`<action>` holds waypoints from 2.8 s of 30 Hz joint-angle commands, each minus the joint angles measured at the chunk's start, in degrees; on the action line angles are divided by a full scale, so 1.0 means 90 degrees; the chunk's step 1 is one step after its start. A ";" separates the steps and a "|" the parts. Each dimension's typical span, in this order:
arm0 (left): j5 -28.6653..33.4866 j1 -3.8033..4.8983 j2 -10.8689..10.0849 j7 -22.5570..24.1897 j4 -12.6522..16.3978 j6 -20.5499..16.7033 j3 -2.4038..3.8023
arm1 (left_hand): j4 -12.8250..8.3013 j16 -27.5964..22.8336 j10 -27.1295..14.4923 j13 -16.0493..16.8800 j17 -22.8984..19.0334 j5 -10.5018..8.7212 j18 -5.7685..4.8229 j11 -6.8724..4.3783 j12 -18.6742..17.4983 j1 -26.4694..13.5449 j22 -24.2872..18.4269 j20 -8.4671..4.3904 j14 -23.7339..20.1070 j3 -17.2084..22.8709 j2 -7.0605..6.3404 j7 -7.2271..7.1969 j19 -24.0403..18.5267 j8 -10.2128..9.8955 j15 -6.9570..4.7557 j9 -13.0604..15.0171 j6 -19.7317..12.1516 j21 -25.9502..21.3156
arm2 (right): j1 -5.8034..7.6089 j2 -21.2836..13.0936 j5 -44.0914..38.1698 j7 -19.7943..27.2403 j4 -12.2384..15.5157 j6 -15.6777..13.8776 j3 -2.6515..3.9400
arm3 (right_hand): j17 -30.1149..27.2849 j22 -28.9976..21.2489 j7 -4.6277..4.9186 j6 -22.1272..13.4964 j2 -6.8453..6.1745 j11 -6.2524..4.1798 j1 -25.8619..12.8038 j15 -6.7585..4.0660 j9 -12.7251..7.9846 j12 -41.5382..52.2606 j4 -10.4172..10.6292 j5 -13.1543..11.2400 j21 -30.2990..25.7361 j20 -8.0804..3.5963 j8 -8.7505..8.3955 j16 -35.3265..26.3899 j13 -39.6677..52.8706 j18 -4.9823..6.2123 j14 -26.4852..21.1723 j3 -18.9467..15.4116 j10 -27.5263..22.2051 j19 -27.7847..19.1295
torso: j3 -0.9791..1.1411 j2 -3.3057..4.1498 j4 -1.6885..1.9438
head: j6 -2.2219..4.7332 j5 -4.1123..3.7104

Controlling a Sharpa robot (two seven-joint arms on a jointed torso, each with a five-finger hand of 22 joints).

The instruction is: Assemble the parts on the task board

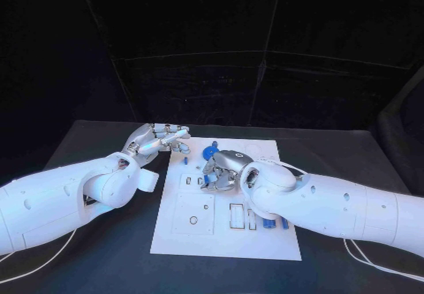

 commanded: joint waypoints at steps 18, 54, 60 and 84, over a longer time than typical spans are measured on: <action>-0.2724 0.0301 0.0066 -0.3251 -0.0080 0.1025 0.0009 | 0.0618 0.5411 0.1186 0.1788 0.5200 0.0051 -0.0141 -0.0682 0.1982 -0.1154 0.2430 -0.0711 0.1549 -0.0412 0.0295 -0.0542 0.0977 0.0623 -0.0642 0.0410 0.0716 0.3135 | 0.0526 -0.1863 0.2609 0.2216 0.0997 -0.0783 0.0123 | -0.0219 -0.0279 -0.0015 -0.0129 0.0497 -0.0012 0.0820 0.0031 0.0033 -0.0243 0.0064 0.0310 -0.0206 0.0039 0.0134 -0.0335 -0.0277 0.0078 0.0238 -0.0562 -0.0296 -0.0248 | 0.0063 -0.0169 -0.0065 | -0.0018 0.0080; -0.5751 0.1128 0.2048 -0.6651 -0.1506 0.2821 -0.0432 | 0.1466 0.8529 0.1614 0.6327 0.8171 0.0000 -0.0736 -0.1079 0.6763 -0.1856 0.6923 -0.1025 0.2398 -0.2070 0.0498 -0.1050 0.2405 0.3233 -0.1078 0.2295 0.0114 0.6433 | 0.0673 -0.2292 0.3311 0.2002 0.0628 -0.0412 0.0129 | -0.0453 -0.0512 -0.0042 -0.0115 0.0622 -0.0043 0.0937 -0.0002 0.0033 -0.0305 0.0025 0.0729 -0.0349 0.0004 0.0221 -0.0549 -0.0372 0.0122 0.0198 -0.0736 -0.0260 -0.0364 | 0.0243 -0.0419 -0.0143 | -0.0233 0.0340; -0.5751 0.1128 0.2237 -0.6718 -0.1676 0.3070 -0.0453 | 0.1434 0.8529 0.1561 0.6286 0.8171 0.0004 -0.0729 -0.1068 0.6722 -0.1778 0.6888 -0.1021 0.2398 -0.2088 0.0542 -0.1036 0.2384 0.3263 -0.1070 0.2354 0.0032 0.6411 | 0.0673 -0.2262 0.3310 0.1991 0.0600 -0.0396 0.0129 | -0.0467 -0.0536 -0.0044 -0.0125 0.0643 -0.0047 0.0973 -0.0006 0.0030 -0.0324 0.0017 0.0900 -0.0369 -0.0002 0.0236 -0.0572 -0.0398 0.0126 0.0202 -0.0779 -0.0262 -0.0369 | 0.0239 -0.0415 -0.0148 | -0.0272 0.0336; -0.5725 0.1110 0.2605 -0.6756 -0.1975 0.3405 -0.0575 | 0.1361 0.8529 0.1509 0.6280 0.8171 0.0008 -0.0727 -0.1043 0.6697 -0.1601 0.6886 -0.0998 0.2398 -0.2072 0.0623 -0.1012 0.2371 0.3320 -0.1046 0.2463 -0.0079 0.6405 | 0.0673 -0.2172 0.3309 0.1974 0.0518 -0.0346 0.0129 | -0.0487 -0.0613 -0.0042 -0.0152 0.0660 -0.0047 0.1006 -0.0007 0.0025 -0.0425 0.0016 0.1050 -0.0414 -0.0004 0.0244 -0.0600 -0.0499 0.0141 0.0200 -0.0821 -0.0327 -0.0407 | 0.0230 -0.0413 -0.0125 | -0.0358 0.0304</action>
